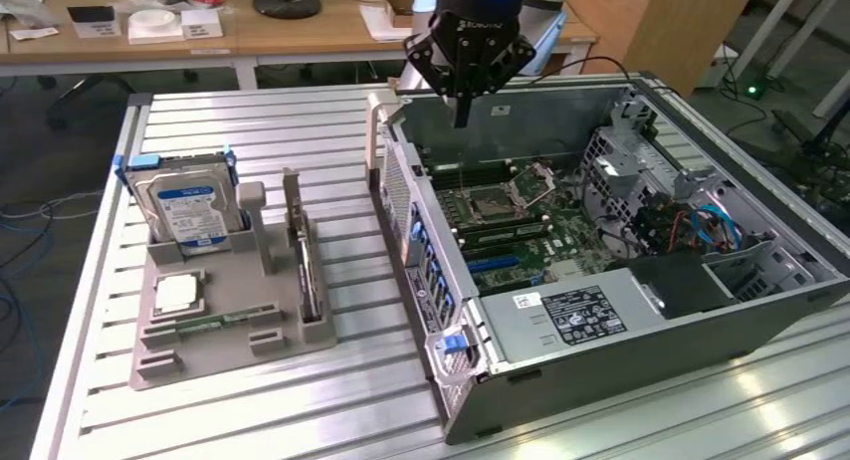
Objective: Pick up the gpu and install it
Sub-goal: 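Reach for the gpu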
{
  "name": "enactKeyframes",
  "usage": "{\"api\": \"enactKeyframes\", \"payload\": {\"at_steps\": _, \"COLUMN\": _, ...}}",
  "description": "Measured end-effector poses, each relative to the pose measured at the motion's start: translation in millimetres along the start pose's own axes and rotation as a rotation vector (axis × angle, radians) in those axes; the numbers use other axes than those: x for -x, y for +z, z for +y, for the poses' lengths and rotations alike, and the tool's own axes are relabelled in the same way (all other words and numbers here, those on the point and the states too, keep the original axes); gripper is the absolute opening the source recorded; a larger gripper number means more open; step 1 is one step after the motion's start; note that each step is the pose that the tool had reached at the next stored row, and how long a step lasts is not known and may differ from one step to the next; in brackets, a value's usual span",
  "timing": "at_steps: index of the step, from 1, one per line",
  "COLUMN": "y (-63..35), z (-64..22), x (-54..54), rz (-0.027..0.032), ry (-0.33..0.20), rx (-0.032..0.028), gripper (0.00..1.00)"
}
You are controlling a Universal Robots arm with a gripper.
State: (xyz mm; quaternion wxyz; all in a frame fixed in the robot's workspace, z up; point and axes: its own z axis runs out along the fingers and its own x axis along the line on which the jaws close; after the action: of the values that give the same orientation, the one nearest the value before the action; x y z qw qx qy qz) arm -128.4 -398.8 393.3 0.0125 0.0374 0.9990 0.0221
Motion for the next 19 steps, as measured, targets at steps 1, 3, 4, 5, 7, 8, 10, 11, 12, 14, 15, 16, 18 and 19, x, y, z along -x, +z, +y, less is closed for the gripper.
{"api": "enactKeyframes", "payload": {"at_steps": 1, "y": 0.0, "z": -0.1, "x": -1.0, "rz": 0.0, "ry": 0.0, "rx": 0.0001, "gripper": 0.11}}
{"api": "enactKeyframes", "payload": {"at_steps": 3, "y": -0.1, "z": -0.2, "x": -3.0, "rz": 0.0, "ry": 0.0, "rx": 0.0001, "gripper": 0.11}}
{"api": "enactKeyframes", "payload": {"at_steps": 4, "y": -0.1, "z": -0.3, "x": -3.9, "rz": 0.0, "ry": 0.0, "rx": 0.0, "gripper": 0.11}}
{"api": "enactKeyframes", "payload": {"at_steps": 5, "y": -0.1, "z": -0.4, "x": -4.7, "rz": 0.0, "ry": 0.0, "rx": 0.0, "gripper": 0.11}}
{"api": "enactKeyframes", "payload": {"at_steps": 7, "y": -0.2, "z": -0.5, "x": -6.4, "rz": 0.0, "ry": 0.0, "rx": 0.0, "gripper": 0.11}}
{"api": "enactKeyframes", "payload": {"at_steps": 8, "y": -0.2, "z": -0.5, "x": -7.1, "rz": 0.0, "ry": 0.0, "rx": 0.0, "gripper": 0.11}}
{"api": "enactKeyframes", "payload": {"at_steps": 10, "y": -0.2, "z": -0.7, "x": -8.7, "rz": 0.0, "ry": 0.0, "rx": 0.0001, "gripper": 0.11}}
{"api": "enactKeyframes", "payload": {"at_steps": 11, "y": -0.2, "z": -0.7, "x": -9.5, "rz": 0.0, "ry": 0.0, "rx": 0.0, "gripper": 0.11}}
{"api": "enactKeyframes", "payload": {"at_steps": 12, "y": -0.3, "z": -0.8, "x": -10.4, "rz": 0.0, "ry": 0.0, "rx": 0.0, "gripper": 0.11}}
{"api": "enactKeyframes", "payload": {"at_steps": 14, "y": -0.3, "z": -0.9, "x": -12.1, "rz": 0.0, "ry": 0.0, "rx": 0.0, "gripper": 0.11}}
{"api": "enactKeyframes", "payload": {"at_steps": 15, "y": -0.3, "z": -1.0, "x": -13.0, "rz": 0.0, "ry": 0.0, "rx": 0.0, "gripper": 0.11}}
{"api": "enactKeyframes", "payload": {"at_steps": 16, "y": -0.4, "z": -1.0, "x": -13.8, "rz": 0.0, "ry": 0.0, "rx": 0.0, "gripper": 0.11}}
{"api": "enactKeyframes", "payload": {"at_steps": 18, "y": -0.4, "z": -1.2, "x": -15.5, "rz": 0.0001, "ry": 0.0, "rx": 0.0, "gripper": 0.11}}
{"api": "enactKeyframes", "payload": {"at_steps": 19, "y": -0.4, "z": -1.2, "x": -16.4, "rz": 0.0, "ry": 0.0, "rx": 0.0001, "gripper": 0.11}}
